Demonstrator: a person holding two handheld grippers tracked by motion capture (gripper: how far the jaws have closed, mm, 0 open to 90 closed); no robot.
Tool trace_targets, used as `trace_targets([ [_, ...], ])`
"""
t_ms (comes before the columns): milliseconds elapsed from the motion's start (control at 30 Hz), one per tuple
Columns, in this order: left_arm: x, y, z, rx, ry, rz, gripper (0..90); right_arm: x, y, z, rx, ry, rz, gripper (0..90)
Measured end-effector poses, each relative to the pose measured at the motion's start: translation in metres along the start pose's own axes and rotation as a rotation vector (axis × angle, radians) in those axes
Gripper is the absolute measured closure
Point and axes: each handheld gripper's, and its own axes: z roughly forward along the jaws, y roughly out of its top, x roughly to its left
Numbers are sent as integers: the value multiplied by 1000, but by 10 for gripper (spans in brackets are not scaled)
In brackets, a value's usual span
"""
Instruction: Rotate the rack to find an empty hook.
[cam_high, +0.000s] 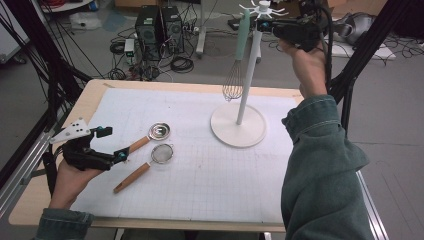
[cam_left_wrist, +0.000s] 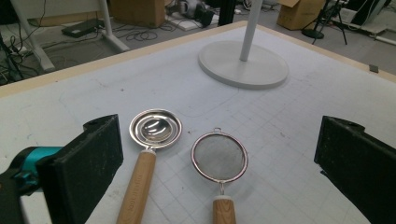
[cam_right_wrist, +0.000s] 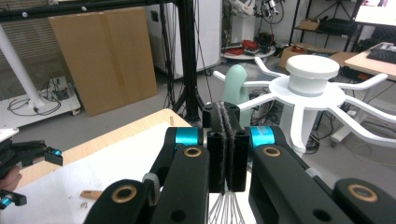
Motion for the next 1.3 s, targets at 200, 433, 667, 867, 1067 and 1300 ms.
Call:
trace_targets([
  [200, -1, 0, 1, 0, -3, 2, 17, 7, 0, 1, -4, -19, -17, 896],
  [433, -2, 1, 1, 4, -6, 7, 17, 12, 1, 4, -12, -34, -28, 895],
  [667, -3, 1, 3, 5, -12, 6, 17, 15, 0, 5, -12, -27, -30, 895],
  [867, -4, 1, 3, 8, -14, 9, 18, 14, -9, -3, -17, -6, -30, 892],
  [1067, -5, 1, 5, 14, -19, 13, 18, 12, -22, -12, -27, 4, -18, 843],
  [1300, -7, 0, 8, 24, -28, 21, 18, 14, -39, -19, -34, 35, -10, 776],
])
